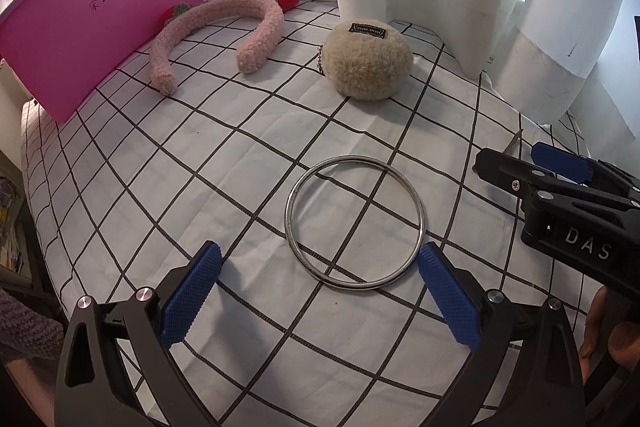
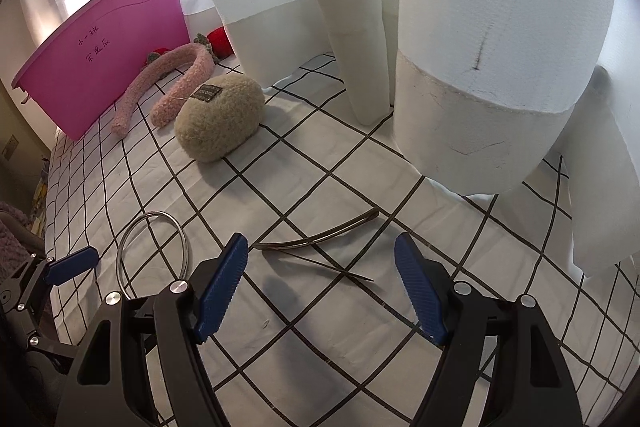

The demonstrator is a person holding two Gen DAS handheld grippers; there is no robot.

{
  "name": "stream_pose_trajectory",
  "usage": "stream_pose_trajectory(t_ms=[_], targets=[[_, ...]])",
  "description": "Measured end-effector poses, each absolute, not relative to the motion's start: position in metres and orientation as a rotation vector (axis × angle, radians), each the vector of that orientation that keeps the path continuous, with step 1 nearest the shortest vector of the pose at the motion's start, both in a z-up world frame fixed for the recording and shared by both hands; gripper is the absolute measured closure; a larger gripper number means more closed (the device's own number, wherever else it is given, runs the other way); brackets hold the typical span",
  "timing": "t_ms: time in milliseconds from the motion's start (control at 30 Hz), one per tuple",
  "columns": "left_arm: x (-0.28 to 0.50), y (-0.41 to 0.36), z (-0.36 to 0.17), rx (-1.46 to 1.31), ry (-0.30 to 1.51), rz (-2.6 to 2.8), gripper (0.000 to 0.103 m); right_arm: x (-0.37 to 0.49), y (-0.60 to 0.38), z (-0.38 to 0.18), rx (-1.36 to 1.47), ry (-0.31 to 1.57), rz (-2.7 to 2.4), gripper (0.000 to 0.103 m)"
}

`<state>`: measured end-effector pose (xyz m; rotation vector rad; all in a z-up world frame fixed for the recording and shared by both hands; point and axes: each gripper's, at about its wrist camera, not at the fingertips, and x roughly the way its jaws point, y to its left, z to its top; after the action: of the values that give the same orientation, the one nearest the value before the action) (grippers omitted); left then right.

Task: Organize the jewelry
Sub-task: 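Lower the left tool around the large silver ring and grasp its rim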

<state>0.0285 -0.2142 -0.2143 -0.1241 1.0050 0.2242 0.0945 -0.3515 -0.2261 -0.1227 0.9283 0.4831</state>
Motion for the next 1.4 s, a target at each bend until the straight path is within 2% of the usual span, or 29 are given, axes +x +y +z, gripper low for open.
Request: stream_pose_trajectory(t_ms=[300, 833, 900, 1000, 1067, 1100, 1267, 1400], targets=[[0.033, -0.207, -0.217, -0.126, 0.985, 0.227, 0.005, 0.097, -0.342, -0.229, -0.24, 0.899, 0.459, 0.03], [0.052, -0.19, -0.219, -0.107, 0.952, 0.196, 0.006, 0.098, -0.346, -0.229, -0.214, 0.901, 0.442, 0.031], [0.053, -0.188, -0.219, -0.105, 0.948, 0.193, 0.007, 0.098, -0.346, -0.229, -0.21, 0.904, 0.437, 0.031], [0.047, -0.186, -0.218, -0.106, 0.929, 0.185, 0.02, 0.097, -0.345, -0.228, -0.206, 0.905, 0.429, 0.032], [0.043, -0.187, -0.215, -0.102, 0.921, 0.171, 0.032, 0.095, -0.344, -0.228, -0.205, 0.903, 0.422, 0.034], [0.042, -0.188, -0.215, -0.099, 0.92, 0.167, 0.032, 0.094, -0.344, -0.228, -0.203, 0.902, 0.418, 0.035], [0.032, -0.19, -0.213, -0.09, 0.904, 0.15, 0.032, 0.092, -0.348, -0.226, -0.187, 0.892, 0.395, 0.057], [0.028, -0.191, -0.212, -0.088, 0.907, 0.152, 0.032, 0.09, -0.351, -0.225, -0.173, 0.887, 0.395, 0.061]])
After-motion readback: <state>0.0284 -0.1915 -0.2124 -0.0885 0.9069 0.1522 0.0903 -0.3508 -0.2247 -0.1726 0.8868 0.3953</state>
